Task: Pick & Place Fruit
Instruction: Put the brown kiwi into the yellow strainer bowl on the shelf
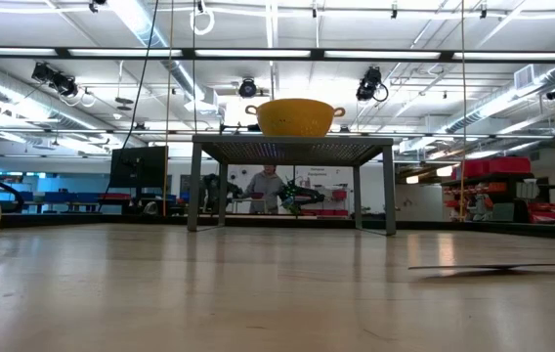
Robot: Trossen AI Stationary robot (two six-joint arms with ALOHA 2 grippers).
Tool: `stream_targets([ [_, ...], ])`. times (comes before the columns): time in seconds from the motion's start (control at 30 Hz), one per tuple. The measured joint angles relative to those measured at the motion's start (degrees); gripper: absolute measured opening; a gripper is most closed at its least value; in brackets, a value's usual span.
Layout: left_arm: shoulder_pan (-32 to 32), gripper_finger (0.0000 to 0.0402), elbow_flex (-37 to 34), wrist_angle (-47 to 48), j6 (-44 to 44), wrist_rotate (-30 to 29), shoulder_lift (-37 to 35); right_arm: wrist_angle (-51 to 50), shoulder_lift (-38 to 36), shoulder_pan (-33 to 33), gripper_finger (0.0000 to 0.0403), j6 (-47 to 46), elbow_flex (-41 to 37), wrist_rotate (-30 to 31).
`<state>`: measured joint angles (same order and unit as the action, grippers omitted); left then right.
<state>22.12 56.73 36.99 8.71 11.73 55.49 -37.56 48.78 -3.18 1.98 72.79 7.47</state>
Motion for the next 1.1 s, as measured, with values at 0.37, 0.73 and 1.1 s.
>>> stream_targets([
  [0.37, 7.1, 0.0004, 0.0, -0.6, 1.2, 1.6, 8.3, 0.0, 2.4, 0.0, 0.0018, 0.0, 0.0, -1.5],
  [0.73, 10.3, 0.0004, 0.0, -0.9, 3.3, -0.1, 13.2, 0.0, 2.4, 0.0, 0.0018, 0.0, 0.0, -1.7],
  [1.1, 14.1, 0.0009, 0.0, -0.9, -9.5, -3.1, 13.2, 0.0, 2.4, 0.0, 0.0018, 0.0, 0.0, -1.7],
])
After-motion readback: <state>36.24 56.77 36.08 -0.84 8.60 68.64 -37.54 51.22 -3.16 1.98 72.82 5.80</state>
